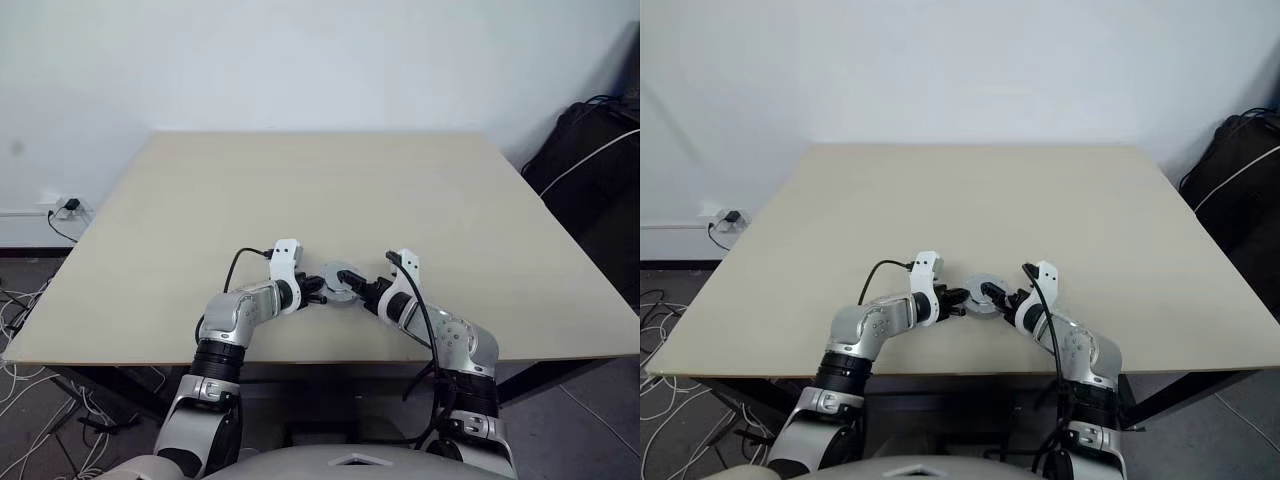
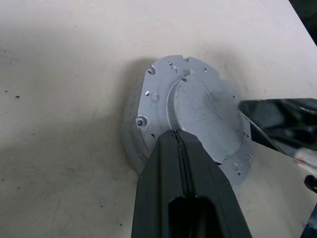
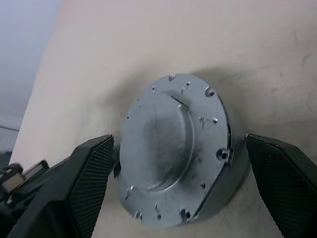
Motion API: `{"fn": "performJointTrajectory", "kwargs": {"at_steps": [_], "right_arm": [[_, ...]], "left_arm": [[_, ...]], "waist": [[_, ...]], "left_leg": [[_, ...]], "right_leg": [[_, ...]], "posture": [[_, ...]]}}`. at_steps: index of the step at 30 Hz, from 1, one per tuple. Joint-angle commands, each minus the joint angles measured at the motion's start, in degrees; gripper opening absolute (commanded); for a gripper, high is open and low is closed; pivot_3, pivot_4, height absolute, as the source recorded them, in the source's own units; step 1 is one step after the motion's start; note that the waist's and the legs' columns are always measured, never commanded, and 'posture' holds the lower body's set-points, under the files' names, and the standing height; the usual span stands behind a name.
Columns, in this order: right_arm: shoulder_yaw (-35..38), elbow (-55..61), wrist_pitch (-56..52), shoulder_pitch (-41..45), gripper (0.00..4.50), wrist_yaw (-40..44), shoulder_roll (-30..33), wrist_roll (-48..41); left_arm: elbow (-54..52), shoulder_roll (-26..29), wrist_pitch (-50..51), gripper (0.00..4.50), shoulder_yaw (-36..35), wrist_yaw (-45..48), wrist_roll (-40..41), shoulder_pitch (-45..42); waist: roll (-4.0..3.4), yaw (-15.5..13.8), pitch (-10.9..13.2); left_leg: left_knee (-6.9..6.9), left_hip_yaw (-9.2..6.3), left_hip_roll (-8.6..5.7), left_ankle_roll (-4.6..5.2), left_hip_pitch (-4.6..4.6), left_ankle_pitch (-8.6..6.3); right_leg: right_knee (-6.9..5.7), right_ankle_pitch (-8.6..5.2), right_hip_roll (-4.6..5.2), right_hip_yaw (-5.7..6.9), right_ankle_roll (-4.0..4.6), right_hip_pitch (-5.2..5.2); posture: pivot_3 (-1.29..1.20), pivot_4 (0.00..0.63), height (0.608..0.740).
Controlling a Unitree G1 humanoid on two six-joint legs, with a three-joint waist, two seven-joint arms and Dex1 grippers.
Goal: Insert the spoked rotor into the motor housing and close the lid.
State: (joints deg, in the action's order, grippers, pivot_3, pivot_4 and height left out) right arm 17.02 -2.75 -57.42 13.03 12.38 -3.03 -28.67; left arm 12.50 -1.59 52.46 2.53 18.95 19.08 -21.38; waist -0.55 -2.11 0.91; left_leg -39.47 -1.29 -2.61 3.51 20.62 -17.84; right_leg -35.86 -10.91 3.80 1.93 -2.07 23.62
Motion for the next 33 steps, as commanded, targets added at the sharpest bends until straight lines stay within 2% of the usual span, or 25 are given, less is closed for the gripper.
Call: {"fn": "performJointTrajectory", "kwargs": {"at_steps": [1,4,12,17,20,28,33], "right_arm": [[0.7,-1.8,-0.9,2.5,4.47,0.5,-0.5,-2.9],[0.2,-3.4,-4.1,2.7,4.47,2.1,-0.1,-4.6],[5.8,-6.0,-8.9,4.0,4.47,3.4,-2.4,-12.6],[6.8,-4.8,-11.6,3.4,4.47,4.8,-3.3,-16.5],[6.2,-3.7,-12.8,2.4,3.89,4.5,-3.8,-16.8],[7.1,-2.9,-12.5,1.4,1.37,3.5,-4.6,-17.4],[7.0,-2.8,-12.1,0.8,1.30,3.1,-4.6,-17.6]], "left_arm": [[-1.1,-0.1,0.9,0.00,0.7,0.1,0.2,-0.3],[-1.5,-0.1,1.0,0.00,0.6,0.0,0.3,-0.1],[-1.6,-0.1,1.2,0.00,0.6,0.2,0.3,-0.1],[-1.2,-0.2,1.1,0.00,0.6,0.4,0.0,-0.2],[-1.1,-0.3,1.2,0.00,0.6,0.5,-0.2,-0.1],[-1.4,-0.4,1.4,0.00,0.4,0.7,-0.6,0.2],[-1.5,-0.4,1.6,0.00,0.2,0.6,-0.5,0.3]], "waist": [[-0.01,0.2,0.0],[-0.02,0.4,0.0],[-0.04,1.1,0.0],[-0.09,1.4,0.0],[-0.12,1.4,0.1],[-0.21,1.3,0.1],[-0.22,1.2,0.1]], "left_leg": [[0.00,0.00,0.00,0.00,0.00,0.00],[0.00,0.00,0.00,0.00,0.00,0.00],[0.07,0.00,0.06,-0.01,0.00,0.01],[0.11,0.02,0.08,-0.01,0.00,0.01],[0.15,0.02,0.08,-0.01,0.01,0.01],[0.24,0.01,0.07,-0.02,0.04,0.01],[0.23,0.03,0.04,-0.03,0.04,0.02]], "right_leg": [[0.00,0.00,0.00,0.00,0.00,0.00],[0.00,0.00,-0.01,0.00,0.01,-0.01],[0.00,0.00,-0.04,-0.01,0.00,0.02],[0.00,0.01,-0.04,-0.04,-0.01,0.06],[0.00,0.01,-0.03,-0.04,-0.01,0.09],[0.03,0.02,-0.03,-0.03,-0.04,0.13],[0.03,0.01,0.00,-0.03,-0.05,0.12]], "posture": [[0.00,0.000,0.740],[0.00,0.000,0.740],[0.00,0.000,0.740],[0.00,0.000,0.740],[0.00,0.000,0.740],[0.00,0.000,0.740],[0.00,0.000,0.740]]}}
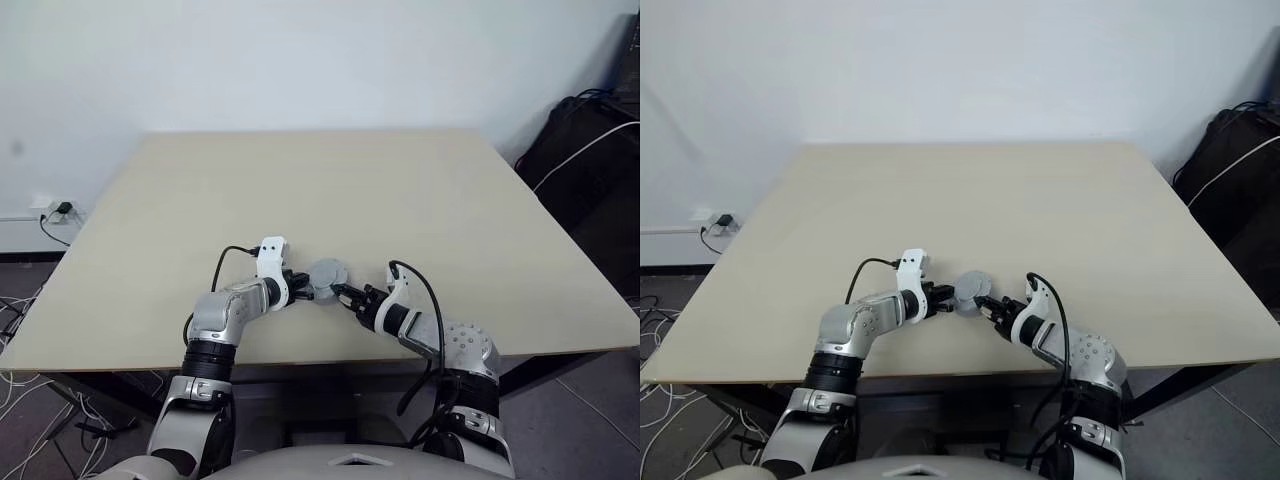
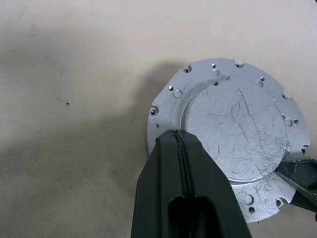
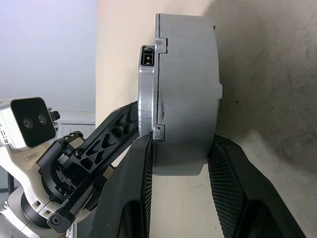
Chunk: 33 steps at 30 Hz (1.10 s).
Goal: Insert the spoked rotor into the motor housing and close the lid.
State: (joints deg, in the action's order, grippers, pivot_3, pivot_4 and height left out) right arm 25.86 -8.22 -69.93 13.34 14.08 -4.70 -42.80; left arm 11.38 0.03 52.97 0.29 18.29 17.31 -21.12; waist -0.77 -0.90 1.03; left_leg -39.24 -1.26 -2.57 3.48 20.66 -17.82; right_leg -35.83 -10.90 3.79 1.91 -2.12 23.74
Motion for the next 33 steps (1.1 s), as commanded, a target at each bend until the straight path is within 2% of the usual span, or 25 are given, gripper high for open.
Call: {"fn": "performJointTrajectory", "kwargs": {"at_steps": [1,6,11,14,20,23,27,33], "right_arm": [[-1.9,2.7,0.4,0.3,1.30,1.3,-2.9,-3.5],[-1.9,3.0,0.6,-0.4,1.30,0.7,-2.7,-3.5],[-0.4,5.1,0.8,-1.8,1.30,0.2,-3.3,-5.5],[0.9,6.1,1.2,-2.8,1.30,-0.5,-3.8,-7.5],[1.9,7.6,1.5,-4.0,1.30,-1.4,-4.4,-11.0],[1.6,9.0,1.3,-3.4,1.30,-2.3,-4.7,-12.8],[1.0,10.9,0.8,-1.6,1.30,-3.7,-5.0,-16.2],[-2.2,12.5,-1.4,-1.0,1.30,-6.2,-4.3,-20.3]], "left_arm": [[-0.6,-2.0,1.2,0.00,2.4,1.3,1.3,0.1],[-2.0,-2.1,0.3,0.00,2.0,1.4,1.6,0.6],[-8.6,-6.5,-10.2,0.00,-5.9,-2.4,4.5,3.7],[-14.0,-8.6,-12.8,0.00,-11.2,-4.1,9.7,6.6],[-20.2,-10.3,-6.9,0.00,-18.5,-3.8,27.5,15.3],[-21.2,-12.2,-1.8,0.56,-20.3,-6.1,38.8,20.6],[-21.4,-14.7,-0.1,1.90,-18.9,-8.3,48.6,26.5],[-20.8,-15.4,-3.5,3.86,-13.8,-8.3,54.1,29.8]], "waist": [[0.00,0.0,0.0],[-0.01,0.0,0.0],[0.05,0.0,0.1],[0.15,0.2,0.2],[0.03,0.4,0.2],[0.05,0.4,0.2],[0.06,0.1,0.3],[0.02,0.5,0.4]], "left_leg": [[0.00,-0.01,0.00,0.00,0.00,0.00],[0.02,-0.01,0.00,0.00,0.01,0.00],[0.04,-0.01,0.01,0.00,0.19,-0.01],[0.02,-0.01,0.07,-0.12,0.84,0.07],[0.12,0.02,0.14,-0.10,0.92,0.01],[0.08,0.04,0.12,0.01,0.92,-0.05],[-0.09,-0.02,0.07,0.04,0.94,-0.03],[-0.19,0.14,0.12,0.03,0.83,0.03]], "right_leg": [[0.00,0.00,0.00,0.00,0.00,0.00],[0.00,0.01,-0.01,0.00,-0.02,0.01],[0.03,0.01,0.27,-0.01,-0.02,0.20],[-0.06,0.06,0.27,-0.05,0.02,0.88],[-0.03,0.06,0.26,-0.03,0.15,1.01],[0.01,0.05,0.26,-0.01,0.14,0.98],[0.02,0.01,0.25,0.10,0.18,0.87],[-0.01,-0.01,-0.19,0.05,0.20,0.77]], "posture": [[0.00,0.000,0.740],[0.00,0.000,0.740],[0.00,0.000,0.740],[0.00,0.000,0.740],[0.00,0.000,0.740],[0.00,0.000,0.740],[0.00,0.000,0.740],[0.00,0.000,0.740]]}}
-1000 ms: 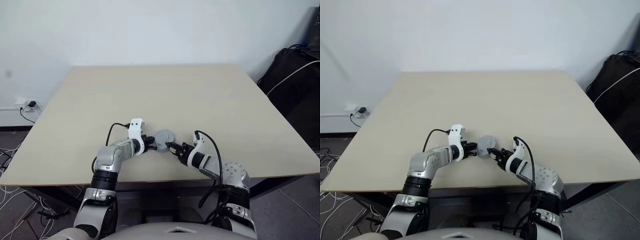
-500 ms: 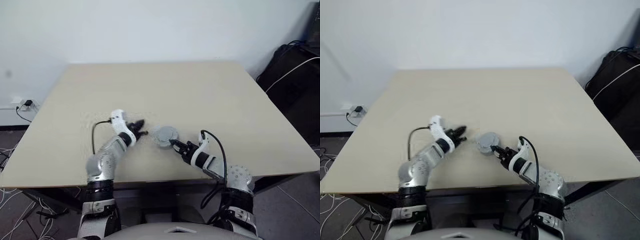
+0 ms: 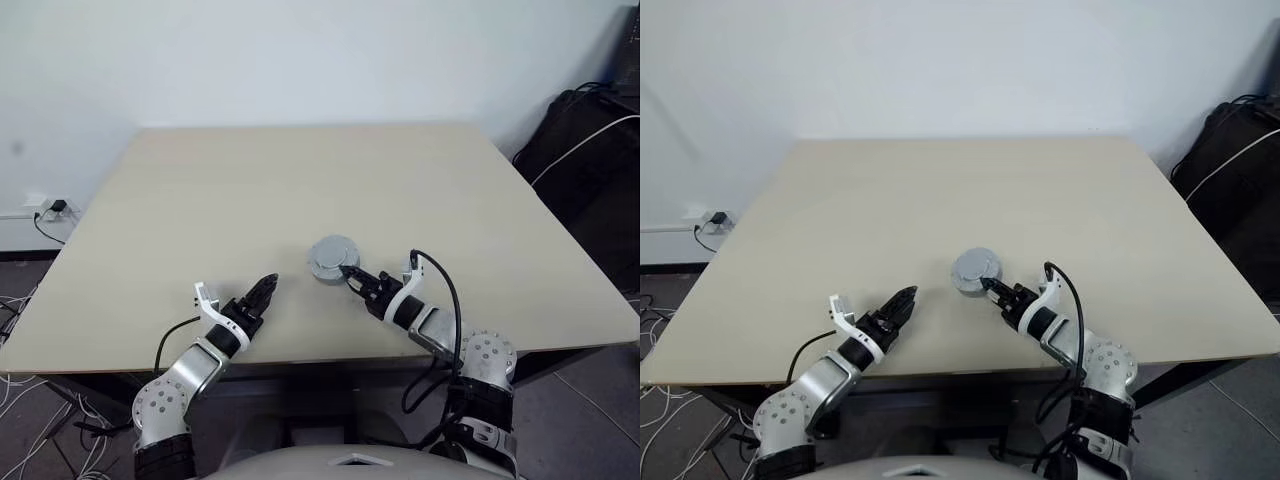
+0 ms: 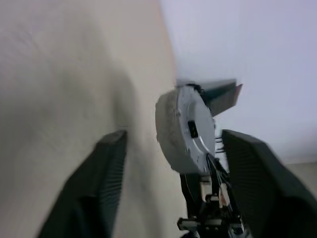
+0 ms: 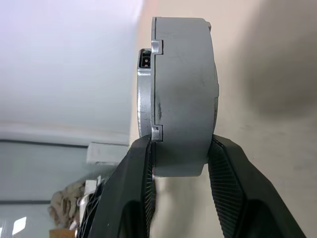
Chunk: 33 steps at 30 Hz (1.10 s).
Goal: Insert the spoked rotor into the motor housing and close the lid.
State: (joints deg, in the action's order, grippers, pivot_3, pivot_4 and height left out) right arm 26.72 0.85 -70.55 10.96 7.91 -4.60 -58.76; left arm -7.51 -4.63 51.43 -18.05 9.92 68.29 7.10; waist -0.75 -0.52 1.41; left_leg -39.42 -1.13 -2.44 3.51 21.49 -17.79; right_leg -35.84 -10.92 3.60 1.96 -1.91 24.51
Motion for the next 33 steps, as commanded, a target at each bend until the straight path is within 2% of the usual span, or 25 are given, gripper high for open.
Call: {"fn": "performJointTrajectory", "kwargs": {"at_steps": [1,2,3,15,20,23,25,27,31,33], "right_arm": [[-3.6,3.5,-1.0,1.4,1.30,-0.5,-4.4,-5.0],[-4.2,3.7,-1.3,1.4,1.30,-0.9,-4.3,-5.5],[-4.7,3.9,-1.8,1.4,1.30,-1.2,-4.2,-6.0],[-8.4,7.2,-10.0,-1.4,1.30,-4.6,-0.9,-15.7],[-10.2,8.9,-8.1,-2.6,1.30,-5.7,0.8,-14.9],[-12.5,11.1,-3.1,-3.4,1.30,-5.9,2.7,-8.5],[-13.1,11.4,-0.4,-3.8,1.30,-5.5,3.3,-6.5],[-13.3,11.1,0.9,-4.1,1.30,-5.2,3.8,-5.9],[-13.8,10.9,3.3,-4.8,2.63,-4.9,4.5,-4.4],[-14.0,11.1,4.5,-5.1,3.36,-5.2,4.8,-3.3]], "left_arm": [[-1.7,-10.7,-2.5,4.24,5.2,0.0,3.8,1.8],[-1.5,-10.6,-3.1,4.48,5.9,0.1,4.4,1.9],[-1.2,-10.4,-3.6,4.50,6.5,0.2,5.2,2.0],[3.0,-7.7,-7.0,4.50,12.0,0.8,11.0,0.7],[3.3,-7.0,-7.9,4.50,12.9,0.8,11.3,0.6],[2.8,-6.5,-8.0,3.88,13.2,1.2,11.6,0.7],[2.5,-6.2,-8.1,3.19,13.4,1.1,11.7,0.9],[2.4,-5.9,-8.5,2.70,13.7,0.8,11.9,1.0],[1.8,-5.3,-9.5,2.10,14.1,0.0,12.1,1.2],[1.5,-5.1,-10.0,2.08,14.0,-0.7,12.0,1.3]], "waist": [[0.00,0.2,0.0],[0.00,0.2,0.0],[0.00,0.4,0.0],[0.00,0.5,0.0],[0.00,0.7,0.0],[0.00,0.9,0.0],[0.06,1.0,0.0],[0.05,1.1,0.0],[0.05,1.0,0.0],[0.07,1.1,0.0]], "left_leg": [[-0.01,0.03,0.01,0.01,-0.01,0.01],[-0.01,0.05,0.00,0.01,-0.01,0.01],[-0.01,0.06,0.00,0.03,-0.01,0.02],[-0.01,0.10,0.00,0.05,-0.02,0.02],[-0.02,0.22,0.00,0.07,-0.08,0.02],[-0.04,0.29,0.00,0.11,-0.09,0.02],[-0.05,0.31,0.01,0.11,-0.10,0.02],[-0.06,0.31,0.01,0.12,-0.10,0.02],[-0.06,0.35,-0.01,0.17,-0.17,0.00],[-0.06,0.37,-0.01,0.18,-0.17,-0.01]], "right_leg": [[0.00,0.00,-0.03,-0.01,0.00,0.00],[0.00,0.01,-0.03,-0.01,0.00,0.00],[0.00,0.01,-0.04,-0.03,0.01,0.00],[0.00,0.02,-0.08,-0.20,0.01,0.00],[-0.01,0.03,-0.09,-0.21,-0.02,-0.02],[-0.01,0.04,-0.09,-0.23,-0.07,-0.02],[-0.01,-0.05,-0.11,-0.24,-0.26,-0.02],[0.00,-0.06,-0.11,-0.24,-0.29,-0.03],[0.01,0.01,-0.08,-0.28,-0.20,-0.09],[0.01,0.06,-0.09,-0.31,-0.12,-0.08]], "posture": [[0.00,0.000,0.740],[0.00,0.000,0.740],[0.00,0.000,0.740],[0.00,0.000,0.740],[0.00,0.000,0.740],[0.00,0.000,0.740],[0.00,0.000,0.740],[0.00,0.000,0.740],[0.00,0.000,0.740],[0.00,0.000,0.740]]}}
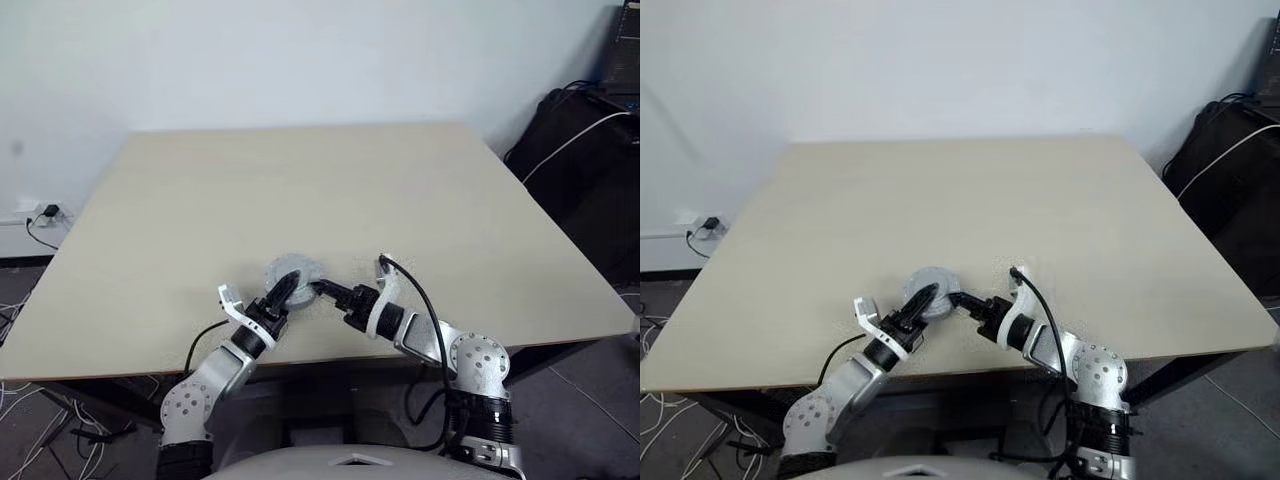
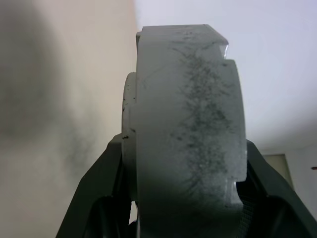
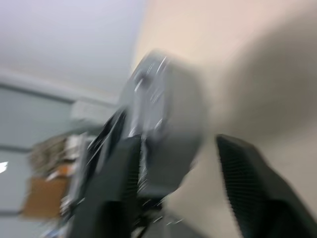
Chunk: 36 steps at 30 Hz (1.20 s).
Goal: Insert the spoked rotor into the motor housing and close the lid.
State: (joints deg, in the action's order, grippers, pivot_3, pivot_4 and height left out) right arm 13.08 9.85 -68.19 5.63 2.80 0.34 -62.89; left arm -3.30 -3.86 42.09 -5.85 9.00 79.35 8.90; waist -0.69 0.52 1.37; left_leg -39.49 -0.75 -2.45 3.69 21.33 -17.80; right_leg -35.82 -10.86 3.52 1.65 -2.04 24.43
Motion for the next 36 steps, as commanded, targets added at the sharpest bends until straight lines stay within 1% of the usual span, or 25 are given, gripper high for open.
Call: {"fn": "performJointTrajectory", "kwargs": {"at_steps": [1,3,4,6,10,11,14,17,21,23,29,31,36], "right_arm": [[-1.5,2.8,3.2,0.0,3.63,0.3,0.9,2.8],[-3.9,4.0,5.0,-0.4,4.34,1.4,3.0,6.5],[-7.0,5.5,7.2,-1.0,4.50,2.7,5.4,10.4],[-14.2,8.4,12.8,-2.2,4.50,5.3,11.2,19.3],[-23.3,11.3,24.9,-4.6,4.50,9.5,18.5,32.6],[-25.7,11.7,28.9,-5.4,4.50,10.8,20.4,36.6],[-29.3,11.5,38.6,-7.8,4.50,12.5,23.0,44.7],[-29.8,10.8,44.6,-9.6,4.50,12.8,22.6,48.7],[-29.4,11.4,50.1,-12.5,4.50,11.6,21.6,53.3],[-29.0,11.4,50.9,-13.1,4.50,11.7,20.9,54.2],[-27.3,11.8,51.1,-15.3,4.50,11.4,18.8,55.3],[-27.0,11.9,50.9,-15.7,4.50,11.5,18.3,55.6],[-26.0,12.6,49.6,-16.5,4.50,11.4,17.4,56.1]], "left_arm": [[-2.6,-5.8,-1.3,2.08,1.6,-0.3,0.4,-0.8],[-2.2,-5.7,-2.5,2.08,1.1,-1.0,-0.3,-1.5],[-1.9,-5.6,-3.4,2.08,0.6,-1.5,-0.8,-2.3],[-1.2,-5.2,-5.4,2.08,-0.5,-2.4,-1.5,-4.1],[1.8,-4.4,-9.2,2.08,-3.5,-3.9,-3.6,-9.2],[4.0,-3.8,-10.7,2.08,-4.8,-4.4,-4.6,-11.9],[10.9,-2.0,-13.9,2.08,-8.4,-4.8,-6.7,-19.5],[16.2,-1.1,-15.0,2.08,-10.6,-4.1,-8.7,-24.6],[27.9,0.2,-18.0,2.08,-14.3,-4.2,-13.1,-34.0],[32.0,0.5,-18.5,2.08,-15.6,-3.3,-14.8,-36.8],[50.3,2.9,-23.2,2.08,-20.0,-0.4,-20.7,-48.8],[54.7,3.6,-24.5,2.08,-21.1,0.7,-22.6,-51.3],[66.7,5.4,-28.5,2.08,-23.8,-3.5,-27.7,-57.1]], "waist": [[0.00,0.0,0.0],[-0.01,0.0,0.0],[0.00,0.0,0.0],[-0.01,0.0,0.0],[0.11,-0.2,0.0],[0.12,-0.3,0.0],[0.29,-0.7,0.1],[0.61,-1.1,0.2],[0.92,-1.6,0.3],[1.05,-1.7,0.3],[1.20,-1.8,0.4],[1.23,-1.9,0.4],[1.24,-1.7,0.4]], "left_leg": [[0.00,0.00,0.01,0.00,0.00,0.00],[0.00,0.01,0.03,-0.01,-0.01,0.00],[0.00,0.02,0.03,-0.01,-0.01,0.00],[-0.02,0.06,0.01,0.00,-0.01,0.00],[-0.07,0.06,0.01,-0.03,-0.01,0.02],[-0.09,0.06,0.01,-0.04,-0.01,0.03],[-0.11,0.07,0.00,-0.05,-0.08,0.06],[-0.12,0.06,-0.01,-0.06,-0.16,0.07],[-0.12,0.10,-0.06,-0.23,-0.16,0.17],[-0.11,0.10,-0.06,-0.22,-0.16,0.16],[-0.12,0.11,-0.06,-0.23,-0.15,0.16],[-0.12,0.12,-0.06,-0.23,-0.15,0.16],[-0.11,0.13,-0.06,-0.22,-0.16,0.15]], "right_leg": [[0.00,0.00,-0.01,-0.01,0.00,0.01],[-0.01,-0.01,-0.02,0.00,0.00,0.02],[-0.01,-0.01,-0.02,-0.01,0.00,0.02],[-0.01,-0.05,-0.01,-0.02,-0.07,0.01],[-0.01,-0.11,-0.02,-0.02,-0.23,-0.01],[-0.02,-0.11,-0.02,-0.02,-0.21,-0.02],[-0.02,-0.10,-0.02,-0.02,-0.26,-0.09],[-0.02,-0.11,-0.04,-0.01,-0.30,-0.20],[0.02,0.07,-0.02,-0.08,-0.06,-0.21],[0.04,0.07,-0.02,-0.09,-0.06,-0.21],[0.04,0.08,-0.03,-0.09,-0.07,-0.20],[0.04,0.09,-0.03,-0.08,-0.08,-0.21],[0.04,0.19,-0.02,-0.11,-0.23,-0.19]], "posture": [[0.00,0.000,0.740],[0.00,0.000,0.740],[0.00,0.000,0.740],[0.00,0.000,0.740],[0.00,0.000,0.740],[0.00,0.000,0.740],[0.00,0.000,0.740],[0.00,0.000,0.740],[0.00,0.000,0.740],[0.00,0.000,0.740],[0.00,0.000,0.740],[0.00,0.000,0.740],[0.00,0.000,0.740]]}}
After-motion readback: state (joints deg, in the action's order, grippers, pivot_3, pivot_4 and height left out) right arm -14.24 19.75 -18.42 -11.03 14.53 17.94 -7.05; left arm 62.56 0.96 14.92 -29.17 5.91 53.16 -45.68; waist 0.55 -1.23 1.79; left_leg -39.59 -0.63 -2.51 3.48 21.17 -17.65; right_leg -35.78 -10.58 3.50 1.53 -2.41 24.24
